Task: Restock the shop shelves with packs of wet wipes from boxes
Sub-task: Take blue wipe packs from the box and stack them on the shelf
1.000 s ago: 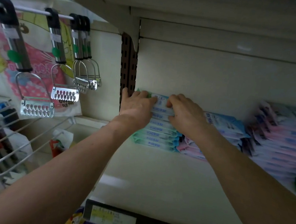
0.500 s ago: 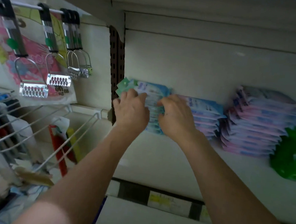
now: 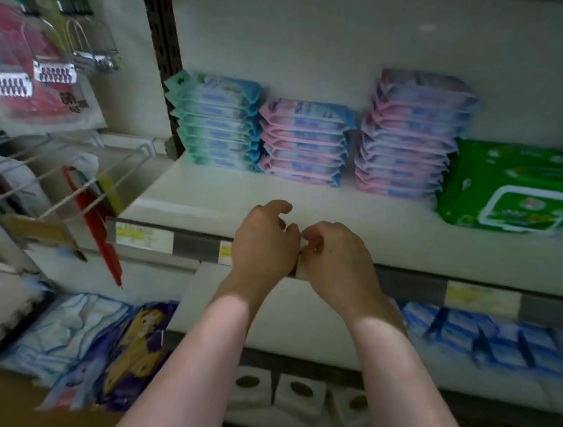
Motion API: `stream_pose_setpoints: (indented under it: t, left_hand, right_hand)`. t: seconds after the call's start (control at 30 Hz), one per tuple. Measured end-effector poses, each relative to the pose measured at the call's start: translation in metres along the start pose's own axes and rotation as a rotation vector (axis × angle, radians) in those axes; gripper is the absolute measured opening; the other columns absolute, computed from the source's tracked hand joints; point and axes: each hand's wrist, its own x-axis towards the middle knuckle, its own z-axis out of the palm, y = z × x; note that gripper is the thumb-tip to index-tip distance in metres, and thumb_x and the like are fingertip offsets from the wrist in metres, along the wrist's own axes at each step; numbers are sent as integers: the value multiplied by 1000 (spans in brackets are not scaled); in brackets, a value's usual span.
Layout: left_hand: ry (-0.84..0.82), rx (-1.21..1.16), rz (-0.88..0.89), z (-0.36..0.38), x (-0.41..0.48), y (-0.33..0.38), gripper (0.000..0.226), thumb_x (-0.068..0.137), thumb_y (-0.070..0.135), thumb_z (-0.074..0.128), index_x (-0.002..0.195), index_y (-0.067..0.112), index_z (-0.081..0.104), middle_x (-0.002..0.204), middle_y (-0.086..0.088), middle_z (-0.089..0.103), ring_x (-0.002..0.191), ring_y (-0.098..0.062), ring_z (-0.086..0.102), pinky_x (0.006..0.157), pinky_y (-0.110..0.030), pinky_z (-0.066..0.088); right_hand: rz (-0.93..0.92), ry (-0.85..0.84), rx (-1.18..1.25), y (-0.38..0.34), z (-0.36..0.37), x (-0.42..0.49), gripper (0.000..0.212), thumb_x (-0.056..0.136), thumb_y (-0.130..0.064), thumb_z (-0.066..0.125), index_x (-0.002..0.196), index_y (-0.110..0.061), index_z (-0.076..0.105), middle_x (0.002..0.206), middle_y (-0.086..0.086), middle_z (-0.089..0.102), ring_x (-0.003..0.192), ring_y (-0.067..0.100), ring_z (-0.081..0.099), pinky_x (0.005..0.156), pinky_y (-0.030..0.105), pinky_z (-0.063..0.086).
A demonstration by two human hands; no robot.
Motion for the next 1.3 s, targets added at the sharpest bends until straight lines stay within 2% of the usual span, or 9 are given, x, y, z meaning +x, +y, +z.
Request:
stream_pose_setpoints:
  t: [0.1, 0.2, 0.3, 0.4, 0.57, 0.77, 0.97, 1.2, 1.3]
  left_hand:
    - [-77, -29, 10, 10, -19, 10, 33, 91, 18, 57, 124, 21, 60, 114, -7, 64, 101, -22, 61, 85, -29, 48]
    - [-153, -35, 29, 20, -35, 19, 31, 91, 17, 56, 121, 21, 62, 113, -5, 65, 102, -22, 61, 82, -26, 45]
    - [-242, -29, 74, 29, -51, 24, 33, 91, 17, 55, 122, 22, 62, 119, -4, 64, 107, -22, 60, 89, -28, 46]
    - [-361, -11, 91, 38, -68, 19, 31, 92, 22, 54, 123, 25, 60, 126, 0, 61, 112, -20, 58, 97, -30, 46]
    - [-552, 70, 79, 49, -96, 1, 29, 92, 27, 54, 120, 32, 59, 128, 4, 58, 116, -19, 55, 95, -27, 41]
    - [-751, 95, 203, 54, -156, -18, 34, 89, 23, 54, 122, 28, 60, 126, 0, 61, 115, -20, 57, 98, -28, 43]
    - [-878, 71, 351, 52, -214, -8, 34, 88, 24, 55, 120, 28, 63, 120, 0, 65, 112, -21, 58, 95, -35, 48]
    - [-985, 75, 545, 61, -290, 13, 34, 90, 25, 55, 124, 28, 59, 121, -1, 65, 113, -21, 59, 96, -39, 49]
    - [-1036, 111, 615, 65, -336, 21, 35, 91, 25, 55, 126, 28, 58, 125, 0, 62, 116, -21, 57, 96, -41, 49]
  right_hand:
    - [62, -13, 2, 13, -8, -21, 25, 96, -15, 47, 114, -14, 65, 115, 4, 63, 98, 17, 57, 74, 21, 36]
    - [185, -10, -42, 26, -20, -38, 28, 96, -14, 45, 116, -15, 64, 119, 5, 62, 106, 22, 58, 80, 25, 42]
    - [325, -15, -90, 36, -27, -55, 31, 96, -18, 47, 124, -19, 61, 129, 3, 59, 116, 23, 55, 90, 26, 42]
    - [463, -30, -105, 40, -22, -80, 33, 97, -23, 48, 129, -22, 57, 132, 2, 57, 118, 23, 54, 92, 27, 42]
    - [645, 94, -17, 37, -3, -139, 21, 92, -19, 56, 111, -19, 65, 108, 4, 65, 99, 22, 60, 83, 27, 46]
    - [836, 142, 16, 30, 18, -215, 23, 93, -22, 54, 112, -20, 66, 111, 5, 67, 103, 25, 61, 89, 38, 52]
    - [952, 246, -1, 27, 10, -279, 25, 95, -24, 55, 117, -22, 65, 115, 0, 66, 106, 18, 61, 89, 33, 52]
    - [1082, 375, 38, 33, -2, -358, 26, 96, -23, 54, 121, -23, 63, 115, -2, 65, 101, 14, 60, 80, 27, 51]
    - [1160, 418, 43, 42, -8, -403, 26, 95, -24, 55, 119, -24, 64, 115, -2, 65, 101, 15, 60, 75, 23, 47]
